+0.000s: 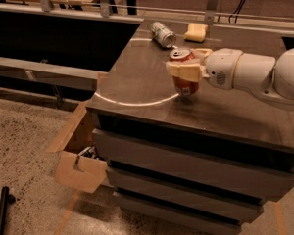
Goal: Place coke can upright
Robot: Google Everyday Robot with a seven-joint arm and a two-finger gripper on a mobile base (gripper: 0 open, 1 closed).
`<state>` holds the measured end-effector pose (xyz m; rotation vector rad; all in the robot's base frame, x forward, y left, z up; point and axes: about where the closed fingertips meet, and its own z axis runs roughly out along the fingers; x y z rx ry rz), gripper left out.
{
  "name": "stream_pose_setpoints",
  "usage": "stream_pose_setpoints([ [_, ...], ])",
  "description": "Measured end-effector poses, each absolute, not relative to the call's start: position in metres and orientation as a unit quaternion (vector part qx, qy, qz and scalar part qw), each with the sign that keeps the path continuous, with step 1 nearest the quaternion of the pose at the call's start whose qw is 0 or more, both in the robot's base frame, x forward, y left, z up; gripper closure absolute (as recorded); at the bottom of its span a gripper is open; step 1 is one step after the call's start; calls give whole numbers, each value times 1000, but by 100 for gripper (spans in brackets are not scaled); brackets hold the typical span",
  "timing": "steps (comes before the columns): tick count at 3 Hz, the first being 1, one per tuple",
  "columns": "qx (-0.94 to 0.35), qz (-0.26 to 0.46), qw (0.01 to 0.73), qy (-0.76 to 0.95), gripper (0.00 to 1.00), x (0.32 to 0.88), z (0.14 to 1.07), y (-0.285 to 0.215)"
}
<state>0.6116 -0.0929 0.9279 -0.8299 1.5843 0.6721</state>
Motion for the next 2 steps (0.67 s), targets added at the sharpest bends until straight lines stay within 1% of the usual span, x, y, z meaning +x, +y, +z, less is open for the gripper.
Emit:
stream_pose_setpoints([
  [1,-320,270,646,638,100,627,949,-107],
  [2,-306,262,669,624,100,631,956,-113],
])
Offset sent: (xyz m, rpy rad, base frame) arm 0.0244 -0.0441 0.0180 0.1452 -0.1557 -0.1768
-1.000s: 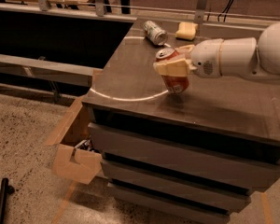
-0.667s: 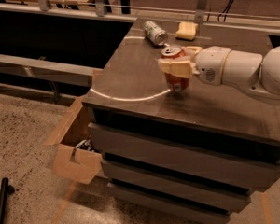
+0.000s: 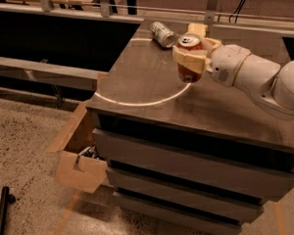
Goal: Place coke can upright
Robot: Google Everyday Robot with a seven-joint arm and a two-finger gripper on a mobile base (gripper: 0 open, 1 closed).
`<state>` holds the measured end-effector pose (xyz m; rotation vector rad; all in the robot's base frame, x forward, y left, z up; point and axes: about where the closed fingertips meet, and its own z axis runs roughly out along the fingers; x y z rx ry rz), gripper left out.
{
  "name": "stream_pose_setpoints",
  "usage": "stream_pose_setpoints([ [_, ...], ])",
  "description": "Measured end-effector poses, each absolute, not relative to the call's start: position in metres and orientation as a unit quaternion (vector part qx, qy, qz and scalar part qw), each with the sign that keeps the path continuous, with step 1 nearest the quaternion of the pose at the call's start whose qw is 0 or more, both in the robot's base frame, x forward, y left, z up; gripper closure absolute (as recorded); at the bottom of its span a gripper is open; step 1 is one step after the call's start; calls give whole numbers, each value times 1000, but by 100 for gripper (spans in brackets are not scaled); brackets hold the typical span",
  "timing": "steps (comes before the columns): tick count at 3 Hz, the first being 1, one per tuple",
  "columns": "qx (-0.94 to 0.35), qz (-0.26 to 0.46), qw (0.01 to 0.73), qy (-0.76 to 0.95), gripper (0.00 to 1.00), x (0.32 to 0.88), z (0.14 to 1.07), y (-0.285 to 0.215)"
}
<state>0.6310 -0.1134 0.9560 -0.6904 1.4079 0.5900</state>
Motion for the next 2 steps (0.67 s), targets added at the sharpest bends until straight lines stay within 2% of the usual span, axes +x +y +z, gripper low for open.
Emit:
stream_pose_setpoints([
  [2,-260,268,673,639,100,633,935,-130],
])
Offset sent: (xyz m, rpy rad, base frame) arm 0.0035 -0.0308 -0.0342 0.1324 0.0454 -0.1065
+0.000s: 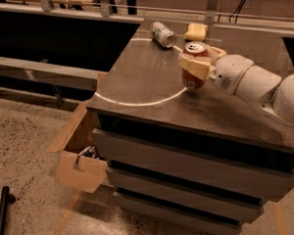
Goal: Place coke can upright
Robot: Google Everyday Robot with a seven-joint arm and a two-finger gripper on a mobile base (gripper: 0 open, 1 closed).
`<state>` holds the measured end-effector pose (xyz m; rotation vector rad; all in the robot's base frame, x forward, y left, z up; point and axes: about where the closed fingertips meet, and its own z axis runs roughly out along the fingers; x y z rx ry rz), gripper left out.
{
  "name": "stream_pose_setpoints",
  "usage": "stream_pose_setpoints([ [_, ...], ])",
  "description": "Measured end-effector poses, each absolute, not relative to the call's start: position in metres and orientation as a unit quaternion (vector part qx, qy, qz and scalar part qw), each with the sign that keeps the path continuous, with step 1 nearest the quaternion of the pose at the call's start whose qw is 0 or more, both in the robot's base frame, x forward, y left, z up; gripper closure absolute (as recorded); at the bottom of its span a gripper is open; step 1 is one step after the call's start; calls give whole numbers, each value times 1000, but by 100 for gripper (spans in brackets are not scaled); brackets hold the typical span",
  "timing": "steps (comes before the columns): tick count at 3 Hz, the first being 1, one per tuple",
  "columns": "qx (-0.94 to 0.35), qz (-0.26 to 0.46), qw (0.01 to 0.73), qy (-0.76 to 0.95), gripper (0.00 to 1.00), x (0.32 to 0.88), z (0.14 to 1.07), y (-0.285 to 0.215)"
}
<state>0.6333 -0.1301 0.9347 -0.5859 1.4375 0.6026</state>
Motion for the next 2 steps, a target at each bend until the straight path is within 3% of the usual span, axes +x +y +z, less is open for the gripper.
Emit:
stream_pose_setpoints([
  [1,-240,274,680,637,88,634,927,-133],
  [2,-235,278,678,639,66,635,922,-134],
])
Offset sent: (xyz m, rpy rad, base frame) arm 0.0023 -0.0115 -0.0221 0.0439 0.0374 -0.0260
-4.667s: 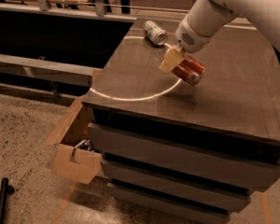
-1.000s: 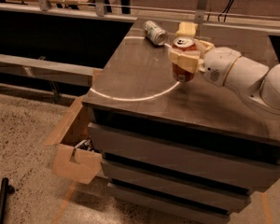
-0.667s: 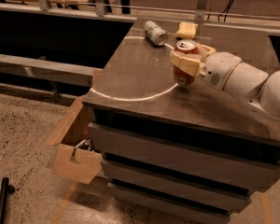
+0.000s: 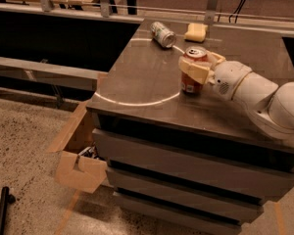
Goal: Place coke can upright
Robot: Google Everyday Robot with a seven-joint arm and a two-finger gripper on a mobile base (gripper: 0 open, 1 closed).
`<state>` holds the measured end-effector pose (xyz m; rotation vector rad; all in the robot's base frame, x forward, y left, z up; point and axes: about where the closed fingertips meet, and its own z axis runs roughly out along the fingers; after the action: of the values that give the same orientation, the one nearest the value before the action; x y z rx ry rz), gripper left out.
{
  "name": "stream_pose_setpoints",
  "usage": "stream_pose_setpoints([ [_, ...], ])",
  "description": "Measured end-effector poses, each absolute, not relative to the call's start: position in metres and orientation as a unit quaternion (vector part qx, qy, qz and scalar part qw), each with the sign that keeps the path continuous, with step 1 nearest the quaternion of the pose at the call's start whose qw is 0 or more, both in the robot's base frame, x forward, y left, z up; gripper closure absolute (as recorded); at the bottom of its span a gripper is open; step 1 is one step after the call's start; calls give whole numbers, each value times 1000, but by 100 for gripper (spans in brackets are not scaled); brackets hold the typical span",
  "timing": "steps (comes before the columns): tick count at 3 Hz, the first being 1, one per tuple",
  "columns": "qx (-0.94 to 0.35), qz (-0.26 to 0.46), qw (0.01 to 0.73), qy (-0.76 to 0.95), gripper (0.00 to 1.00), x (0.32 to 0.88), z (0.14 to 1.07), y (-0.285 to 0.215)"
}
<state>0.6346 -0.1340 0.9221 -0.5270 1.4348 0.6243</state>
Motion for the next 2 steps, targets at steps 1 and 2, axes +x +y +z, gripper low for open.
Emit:
stream_pose_setpoints([
  [1,-236,278,674,642,42,636,919,-135],
  [2,-235,278,671,646,19,636,915,-134],
])
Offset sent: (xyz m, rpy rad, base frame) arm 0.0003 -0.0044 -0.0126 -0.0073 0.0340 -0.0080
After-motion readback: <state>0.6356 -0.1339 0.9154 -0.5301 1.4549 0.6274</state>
